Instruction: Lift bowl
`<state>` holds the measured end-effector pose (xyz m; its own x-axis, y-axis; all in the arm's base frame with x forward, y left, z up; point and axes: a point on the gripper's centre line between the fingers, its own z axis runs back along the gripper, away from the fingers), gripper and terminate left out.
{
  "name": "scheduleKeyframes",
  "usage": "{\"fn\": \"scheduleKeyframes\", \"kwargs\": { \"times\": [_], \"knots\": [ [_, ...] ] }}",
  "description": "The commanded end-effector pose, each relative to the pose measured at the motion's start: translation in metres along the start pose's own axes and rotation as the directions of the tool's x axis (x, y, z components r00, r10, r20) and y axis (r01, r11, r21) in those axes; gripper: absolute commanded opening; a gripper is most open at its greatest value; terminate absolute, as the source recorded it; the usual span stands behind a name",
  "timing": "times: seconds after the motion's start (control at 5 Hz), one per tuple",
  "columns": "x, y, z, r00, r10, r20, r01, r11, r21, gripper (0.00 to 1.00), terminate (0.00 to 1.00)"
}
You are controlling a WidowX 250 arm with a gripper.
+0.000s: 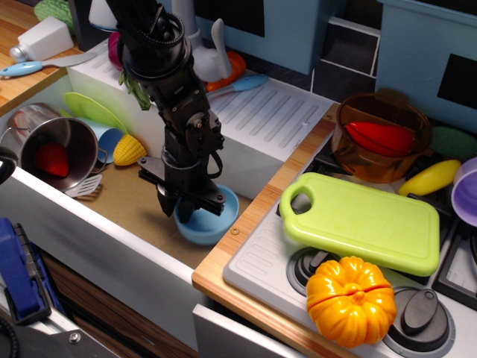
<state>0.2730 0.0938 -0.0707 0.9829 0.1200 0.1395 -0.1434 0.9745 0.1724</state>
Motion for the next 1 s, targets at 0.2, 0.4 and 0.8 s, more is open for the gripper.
{"fn": "scheduleKeyframes", "kwargs": {
  "times": [0.2,0.4,0.8],
  "knots": [
    [0.025,0.006,0.061,0.998,-0.027,0.054,0.025,0.999,0.044,0.0,0.0],
    [0.03,0.007,0.084,0.997,-0.041,0.066,0.037,0.998,0.057,0.0,0.0],
    [0.032,0.009,0.103,0.992,-0.055,0.11,0.047,0.996,0.074,0.0,1.0]
  ]
}}
